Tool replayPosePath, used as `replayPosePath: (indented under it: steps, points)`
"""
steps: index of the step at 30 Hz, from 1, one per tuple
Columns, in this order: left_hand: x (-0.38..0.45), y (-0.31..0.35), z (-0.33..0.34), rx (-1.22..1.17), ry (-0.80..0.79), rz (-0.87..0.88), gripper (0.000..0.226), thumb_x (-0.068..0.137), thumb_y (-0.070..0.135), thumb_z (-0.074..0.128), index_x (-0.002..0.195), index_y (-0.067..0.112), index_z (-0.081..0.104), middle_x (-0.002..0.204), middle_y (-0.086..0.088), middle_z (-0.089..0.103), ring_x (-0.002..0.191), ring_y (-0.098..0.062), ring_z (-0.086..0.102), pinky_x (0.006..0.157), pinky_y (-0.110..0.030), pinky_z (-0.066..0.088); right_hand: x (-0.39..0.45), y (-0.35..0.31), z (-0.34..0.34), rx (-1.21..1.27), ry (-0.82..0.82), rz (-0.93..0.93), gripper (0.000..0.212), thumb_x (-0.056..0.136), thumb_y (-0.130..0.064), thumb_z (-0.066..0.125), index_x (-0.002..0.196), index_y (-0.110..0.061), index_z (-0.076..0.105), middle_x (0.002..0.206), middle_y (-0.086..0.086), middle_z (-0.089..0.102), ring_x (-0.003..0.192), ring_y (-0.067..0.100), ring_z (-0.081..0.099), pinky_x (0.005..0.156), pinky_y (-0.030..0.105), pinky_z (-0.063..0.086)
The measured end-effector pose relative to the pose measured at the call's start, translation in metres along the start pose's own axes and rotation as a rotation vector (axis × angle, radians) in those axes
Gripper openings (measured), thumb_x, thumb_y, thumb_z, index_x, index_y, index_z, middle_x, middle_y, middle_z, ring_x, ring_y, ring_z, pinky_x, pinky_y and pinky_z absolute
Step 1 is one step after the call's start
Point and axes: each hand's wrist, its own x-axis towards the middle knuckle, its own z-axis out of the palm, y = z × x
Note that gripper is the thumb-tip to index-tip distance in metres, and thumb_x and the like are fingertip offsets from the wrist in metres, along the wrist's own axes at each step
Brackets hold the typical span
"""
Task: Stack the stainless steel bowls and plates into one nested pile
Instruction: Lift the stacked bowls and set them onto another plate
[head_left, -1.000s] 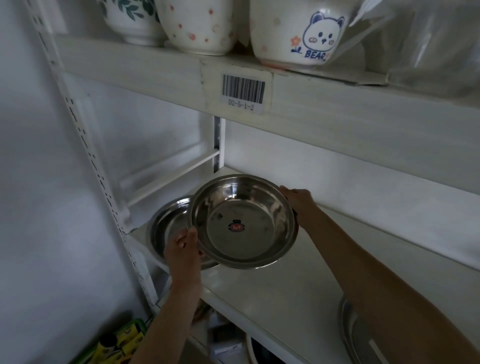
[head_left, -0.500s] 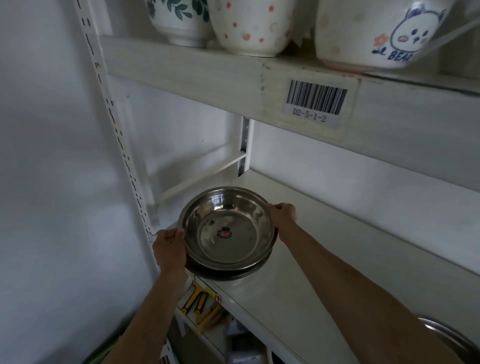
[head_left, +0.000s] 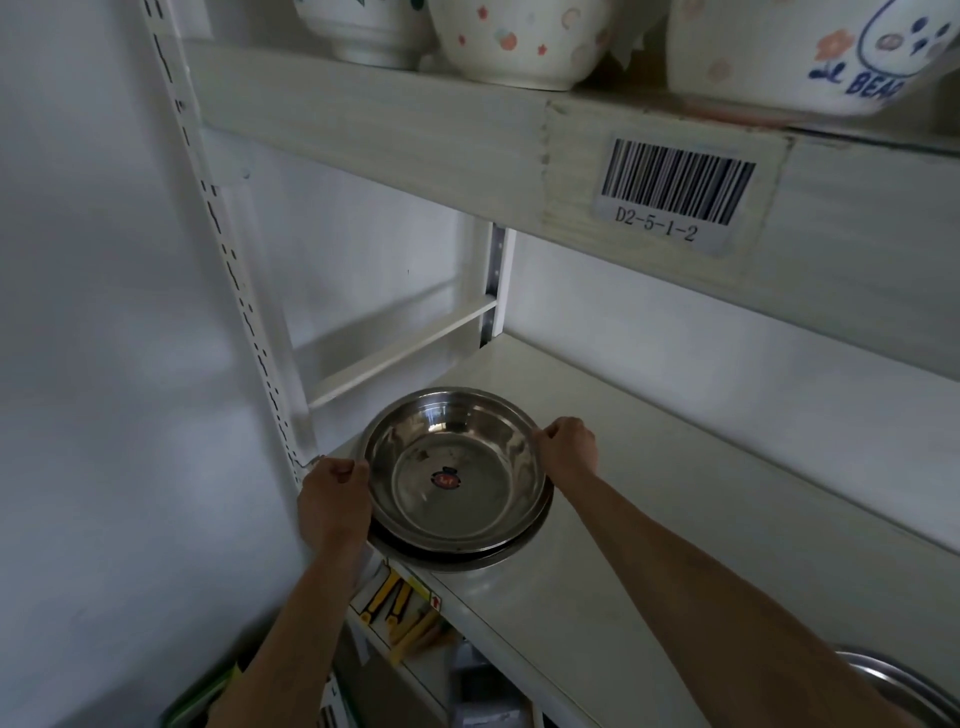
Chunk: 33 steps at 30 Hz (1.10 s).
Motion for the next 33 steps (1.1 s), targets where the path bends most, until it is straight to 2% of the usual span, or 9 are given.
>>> replayPosePath:
  steps: [7,11,17,22,26,28,30,31,33]
  points:
    - [0.002,-0.004,-0.001,0.119,0.037,0.064,0.015,0.089,0.026,0.059,0.094,0.013,0.066,0.078,0.001,0.060,0.073,-0.018,0.056,0.069,-0.034,0.046,0.001,0.000,0.005,-0.134,0.025,-0.062,0.022,0.084,-0.026,0.061,0.089,-0.006,0.069,0.088,0.011,0.072,0.079,0.028,0.067,0.066,0.031,0.052]
    - [0.003,-0.005,-0.001,0.170,0.055,0.100,0.012,0.089,0.025,0.057,0.088,0.014,0.062,0.076,0.001,0.058,0.069,-0.016,0.053,0.066,-0.032,0.042,0.002,-0.005,0.006,-0.261,0.034,-0.089,0.021,0.089,-0.024,0.061,0.092,-0.005,0.067,0.092,0.011,0.071,0.083,0.030,0.067,0.063,0.029,0.044]
    - [0.009,-0.011,0.000,0.197,0.038,0.128,0.006,0.087,0.023,0.058,0.085,0.017,0.058,0.081,-0.002,0.063,0.070,-0.018,0.056,0.065,-0.032,0.043,0.002,-0.007,0.007,-0.367,0.038,-0.116,0.015,0.089,-0.021,0.058,0.091,-0.008,0.065,0.095,0.012,0.070,0.087,0.030,0.067,0.064,0.030,0.043]
    - [0.009,-0.013,0.001,0.136,0.027,0.111,0.019,0.086,0.025,0.063,0.100,0.012,0.061,0.090,-0.002,0.061,0.078,-0.018,0.057,0.070,-0.034,0.045,0.000,-0.004,0.006,-0.401,0.050,-0.114,0.019,0.092,-0.028,0.058,0.093,-0.010,0.063,0.099,0.009,0.069,0.083,0.025,0.063,0.066,0.029,0.043]
    - [0.013,-0.018,0.000,-0.018,-0.025,0.013,0.044,0.083,0.028,0.068,0.120,0.007,0.059,0.110,-0.013,0.065,0.093,-0.026,0.063,0.081,-0.039,0.050,-0.001,0.007,0.008,-0.207,0.039,-0.073,0.037,0.092,-0.043,0.055,0.106,-0.010,0.063,0.108,0.008,0.063,0.096,0.027,0.062,0.072,0.029,0.039]
    - [0.011,-0.020,0.002,-0.124,-0.068,-0.045,0.038,0.087,0.025,0.064,0.119,0.003,0.063,0.099,-0.012,0.070,0.085,-0.024,0.065,0.081,-0.037,0.051,-0.001,0.012,0.008,-0.023,-0.032,0.009,0.041,0.092,-0.047,0.052,0.099,-0.009,0.067,0.096,0.008,0.064,0.092,0.027,0.062,0.073,0.029,0.039]
    - [0.006,-0.020,0.005,-0.245,-0.109,-0.086,0.027,0.090,0.019,0.059,0.107,0.000,0.069,0.077,-0.005,0.067,0.070,-0.019,0.061,0.080,-0.037,0.053,0.000,0.015,0.011,0.240,-0.106,0.134,0.041,0.093,-0.043,0.056,0.075,-0.008,0.066,0.073,0.007,0.060,0.073,0.025,0.057,0.068,0.031,0.042]
    - [0.005,-0.019,0.007,-0.293,-0.119,-0.107,0.025,0.091,0.018,0.058,0.105,0.000,0.069,0.073,-0.003,0.065,0.068,-0.019,0.059,0.081,-0.039,0.054,-0.001,0.016,0.012,0.355,-0.128,0.197,0.041,0.092,-0.040,0.059,0.070,-0.006,0.066,0.068,0.008,0.059,0.069,0.024,0.057,0.067,0.032,0.044]
    - [0.004,-0.018,0.009,-0.343,-0.120,-0.147,0.027,0.091,0.021,0.058,0.108,0.004,0.068,0.080,-0.005,0.066,0.078,-0.024,0.063,0.087,-0.044,0.055,-0.002,0.019,0.015,0.489,-0.139,0.269,0.033,0.091,-0.033,0.064,0.075,-0.004,0.070,0.071,0.010,0.066,0.070,0.025,0.061,0.066,0.031,0.048]
